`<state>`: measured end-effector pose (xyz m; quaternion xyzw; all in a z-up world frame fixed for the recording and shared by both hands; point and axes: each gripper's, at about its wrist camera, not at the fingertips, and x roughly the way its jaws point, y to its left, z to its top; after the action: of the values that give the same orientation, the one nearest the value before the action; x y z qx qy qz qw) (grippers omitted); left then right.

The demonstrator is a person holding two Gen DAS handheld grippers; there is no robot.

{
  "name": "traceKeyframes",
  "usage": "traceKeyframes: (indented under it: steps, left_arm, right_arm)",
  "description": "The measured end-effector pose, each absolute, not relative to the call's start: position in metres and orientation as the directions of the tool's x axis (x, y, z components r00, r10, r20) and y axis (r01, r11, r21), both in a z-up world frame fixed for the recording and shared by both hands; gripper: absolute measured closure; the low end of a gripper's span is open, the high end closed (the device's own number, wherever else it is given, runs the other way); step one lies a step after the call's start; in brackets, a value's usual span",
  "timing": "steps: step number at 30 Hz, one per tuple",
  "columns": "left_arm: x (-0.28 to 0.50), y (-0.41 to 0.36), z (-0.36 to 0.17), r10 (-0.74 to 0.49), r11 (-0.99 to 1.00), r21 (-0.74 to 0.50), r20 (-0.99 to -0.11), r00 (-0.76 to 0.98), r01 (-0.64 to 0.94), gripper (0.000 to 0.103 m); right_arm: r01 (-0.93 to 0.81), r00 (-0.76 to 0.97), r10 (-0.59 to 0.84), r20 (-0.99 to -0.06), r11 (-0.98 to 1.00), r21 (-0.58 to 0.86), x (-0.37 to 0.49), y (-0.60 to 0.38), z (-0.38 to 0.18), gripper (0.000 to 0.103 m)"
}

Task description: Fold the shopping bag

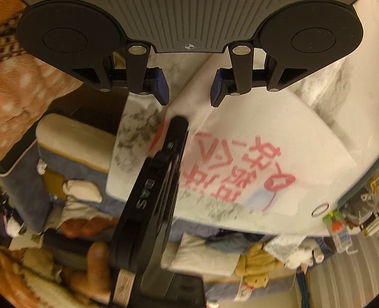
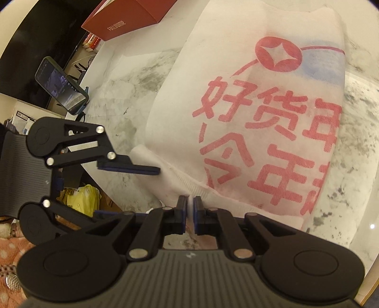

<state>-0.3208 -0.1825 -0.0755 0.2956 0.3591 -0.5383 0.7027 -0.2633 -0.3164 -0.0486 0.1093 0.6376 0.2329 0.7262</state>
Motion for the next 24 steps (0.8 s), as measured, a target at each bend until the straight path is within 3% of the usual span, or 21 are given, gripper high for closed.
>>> traceKeyframes:
  steps: [3,7,10,12,15,16,17,22,24]
  left_arm:
    - [-0.316,-0.181,-0.076,-0.549,0.284,-0.019,-0.823,0.147,0.959,0.064]
    - [-0.316,-0.181,-0.08,-0.559,0.29,-0.029,-0.817,0.145,0.957,0.064]
    - [-0.313,-0.177,-0.081,-0.573,0.296,-0.055,-0.809,0.132,0.953,0.064]
    - [-0.31,-0.175,-0.082,-0.58,0.296,-0.068,-0.805,0.123,0.953,0.064]
    - [-0.309,-0.174,-0.082,-0.578,0.3,-0.069,-0.806,0.124,0.951,0.064]
    - [-0.308,-0.173,-0.082,-0.575,0.304,-0.065,-0.808,0.128,0.95,0.064]
    - [-0.308,-0.173,-0.082,-0.571,0.309,-0.061,-0.81,0.134,0.949,0.064]
    - [-0.315,-0.16,-0.081,-0.547,0.33,-0.026,-0.82,0.169,0.944,0.064]
    - [-0.316,-0.154,-0.081,-0.549,0.343,-0.024,-0.816,0.18,0.939,0.064]
  right_arm:
    - [-0.258,0.113,0.438,-0.892,0.88,0.399,-0.268,-0.313,-0.043,0.093]
    - [-0.482,0.24,0.285,-0.928,0.865,0.141,-0.288,-0.288,-0.025,0.056]
    - [-0.648,0.315,0.24,-0.918,0.761,-0.023,-0.307,-0.292,-0.017,0.054]
    - [-0.699,0.323,0.228,-0.918,0.712,-0.069,-0.316,-0.296,-0.019,0.056]
    - [-0.738,0.34,0.208,-0.917,0.664,-0.122,-0.317,-0.292,-0.031,0.074]
    - [-0.739,0.334,0.205,-0.92,0.662,-0.12,-0.316,-0.292,-0.035,0.096]
    - [-0.731,0.316,0.206,-0.926,0.676,-0.099,-0.312,-0.294,-0.039,0.1]
    - [-0.556,0.093,0.417,-0.904,0.775,0.3,-0.283,-0.317,-0.042,0.101]
    - [-0.422,0.072,0.442,-0.894,0.826,0.374,-0.27,-0.332,-0.054,0.101]
